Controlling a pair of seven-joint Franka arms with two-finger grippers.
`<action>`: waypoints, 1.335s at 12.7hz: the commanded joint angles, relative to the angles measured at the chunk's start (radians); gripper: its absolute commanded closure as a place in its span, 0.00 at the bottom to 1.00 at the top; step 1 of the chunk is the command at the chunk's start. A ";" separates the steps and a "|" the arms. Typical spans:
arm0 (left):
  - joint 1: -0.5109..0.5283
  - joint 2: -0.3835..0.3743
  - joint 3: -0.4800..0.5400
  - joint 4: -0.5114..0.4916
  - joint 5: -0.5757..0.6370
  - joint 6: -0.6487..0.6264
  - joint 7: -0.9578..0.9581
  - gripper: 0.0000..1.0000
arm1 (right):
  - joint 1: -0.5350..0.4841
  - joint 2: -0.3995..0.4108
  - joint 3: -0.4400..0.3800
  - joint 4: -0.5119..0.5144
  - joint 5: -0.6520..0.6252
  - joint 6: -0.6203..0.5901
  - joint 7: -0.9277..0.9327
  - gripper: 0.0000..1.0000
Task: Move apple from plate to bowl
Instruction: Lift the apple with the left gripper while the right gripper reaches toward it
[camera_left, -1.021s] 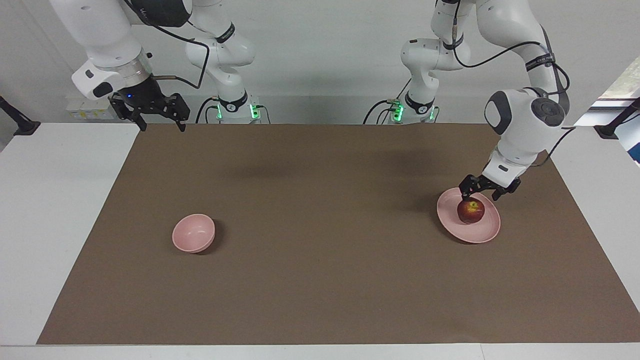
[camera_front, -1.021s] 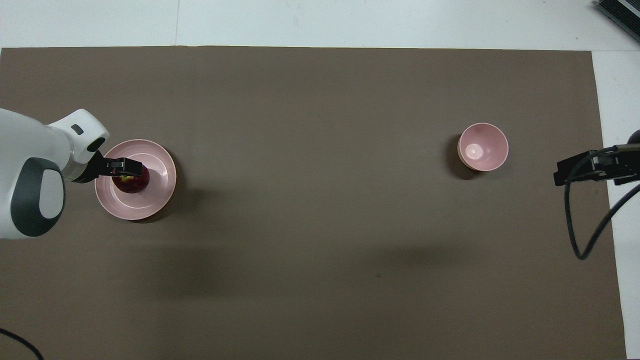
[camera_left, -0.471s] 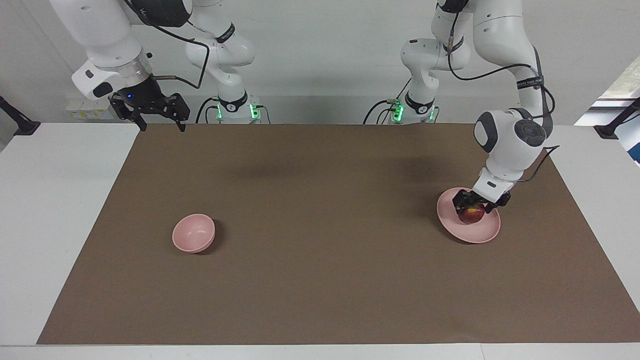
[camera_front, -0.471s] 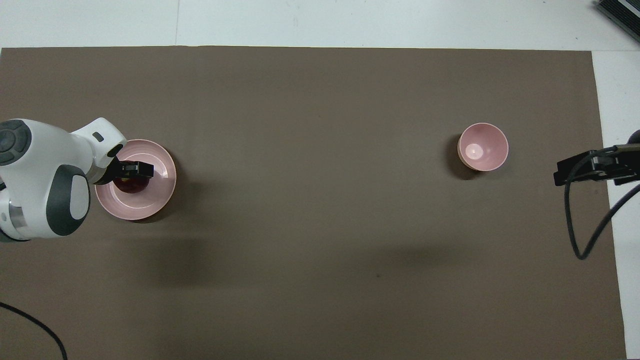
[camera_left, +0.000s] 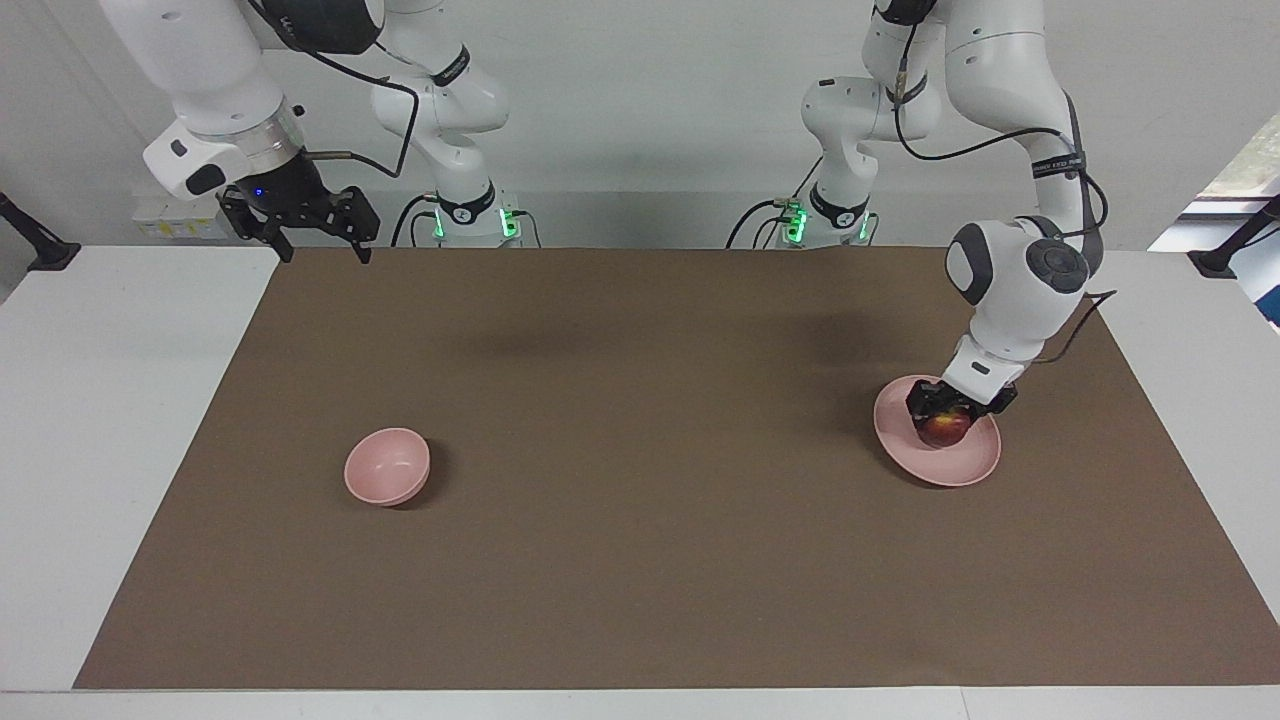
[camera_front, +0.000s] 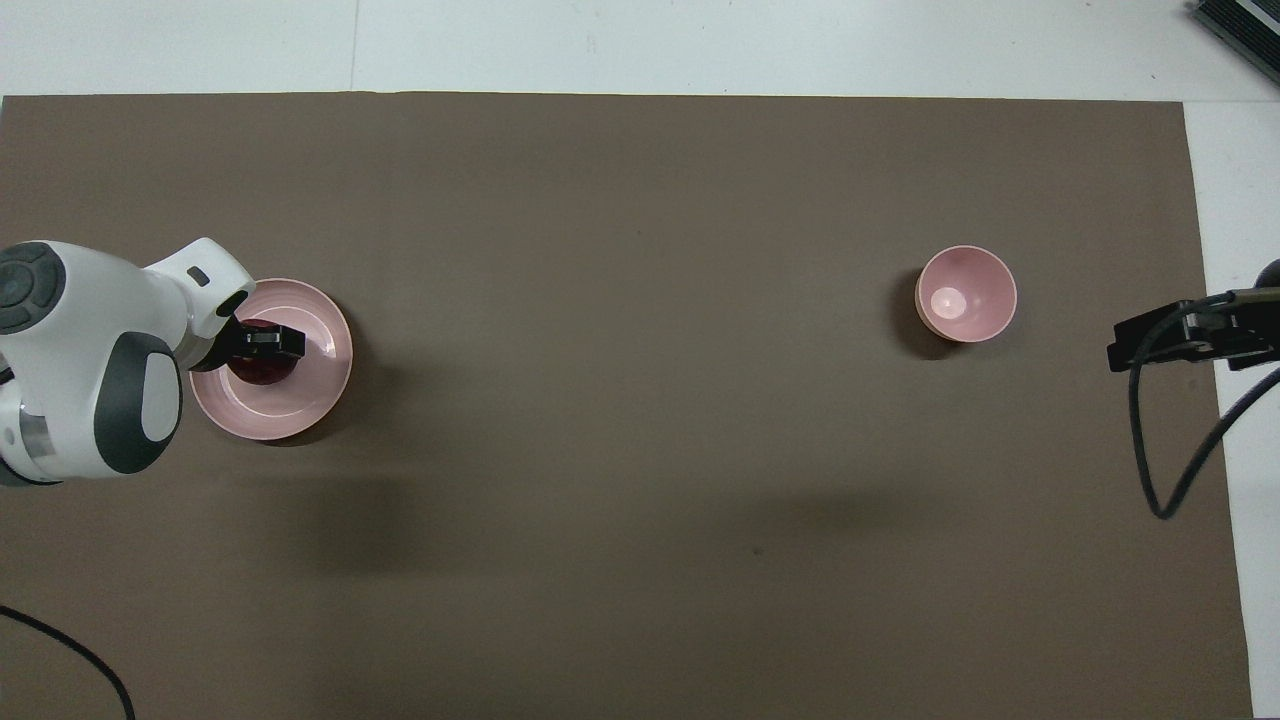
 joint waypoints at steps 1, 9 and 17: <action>-0.006 0.005 0.003 0.067 0.004 -0.064 -0.009 1.00 | -0.005 0.004 -0.004 0.015 0.021 -0.019 -0.007 0.00; -0.111 -0.004 -0.010 0.162 -0.118 -0.235 -0.281 1.00 | -0.014 -0.056 -0.006 -0.096 0.191 0.019 -0.004 0.00; -0.302 -0.006 -0.014 0.219 -0.264 -0.241 -0.764 1.00 | 0.003 0.051 -0.004 -0.366 0.629 0.400 -0.237 0.00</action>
